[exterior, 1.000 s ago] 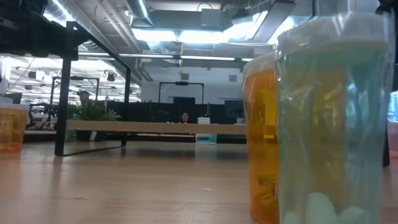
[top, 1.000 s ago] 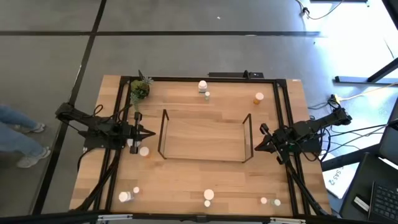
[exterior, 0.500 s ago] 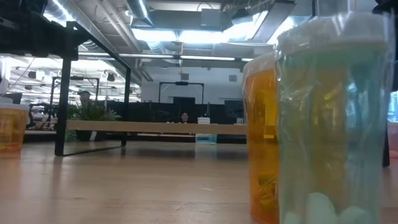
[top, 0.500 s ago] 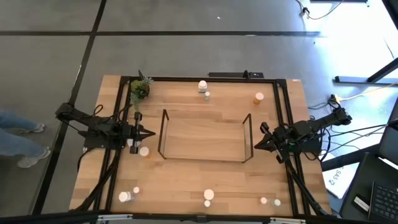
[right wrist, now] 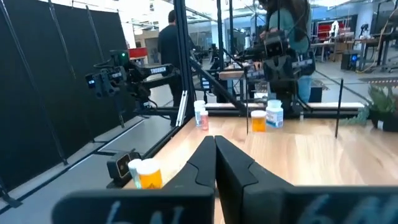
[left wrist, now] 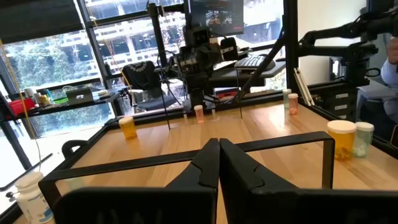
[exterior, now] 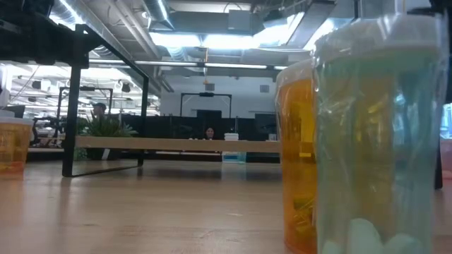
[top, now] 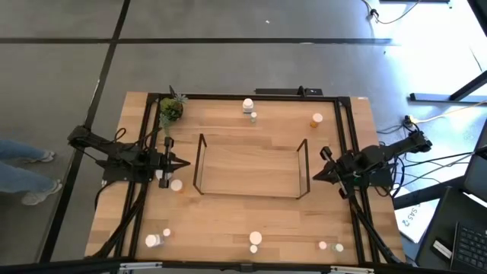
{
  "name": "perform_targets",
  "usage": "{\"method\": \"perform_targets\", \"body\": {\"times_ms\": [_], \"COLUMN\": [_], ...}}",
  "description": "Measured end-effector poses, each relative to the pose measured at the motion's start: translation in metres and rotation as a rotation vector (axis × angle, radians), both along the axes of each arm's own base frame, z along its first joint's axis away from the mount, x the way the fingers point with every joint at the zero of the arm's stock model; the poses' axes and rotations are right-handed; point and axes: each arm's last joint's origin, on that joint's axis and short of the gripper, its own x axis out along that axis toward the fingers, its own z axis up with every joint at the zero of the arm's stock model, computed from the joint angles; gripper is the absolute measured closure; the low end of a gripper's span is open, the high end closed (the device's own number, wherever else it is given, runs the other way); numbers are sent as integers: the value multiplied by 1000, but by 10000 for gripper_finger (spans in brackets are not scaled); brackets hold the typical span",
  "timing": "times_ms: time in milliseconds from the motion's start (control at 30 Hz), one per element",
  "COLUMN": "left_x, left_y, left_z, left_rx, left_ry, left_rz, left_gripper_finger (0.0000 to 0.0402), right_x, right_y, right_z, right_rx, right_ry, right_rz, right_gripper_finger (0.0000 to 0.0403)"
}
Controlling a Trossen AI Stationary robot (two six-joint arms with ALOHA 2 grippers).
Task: Pick and place medicine bottles onto shelf by color
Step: Put the top pink pill bottle on the shelf
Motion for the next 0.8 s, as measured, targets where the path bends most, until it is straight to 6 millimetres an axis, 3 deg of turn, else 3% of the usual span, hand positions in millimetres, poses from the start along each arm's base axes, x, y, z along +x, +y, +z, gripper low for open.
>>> {"method": "perform_targets", "body": {"times_ms": [133,267,500,800], "left_x": [0,0,0,0], "left_y": [0,0,0,0], "left_z": [0,0,0,0], "left_rx": [0,0,0,0], "left_ry": [0,0,0,0], "left_rz": [0,0,0,0], "left_gripper_finger": [401,401,401,401], "right_x": [3,10,26,42], "right_y": [1,4,2,2], "right_z": [25,47,84,105], "right_rx": [-28,-127,-263,-365], "right_ry": [11,128,349,423], "right_rz": [-2,-20,-300,-415], "right_gripper_finger": [401,401,402,402]}}
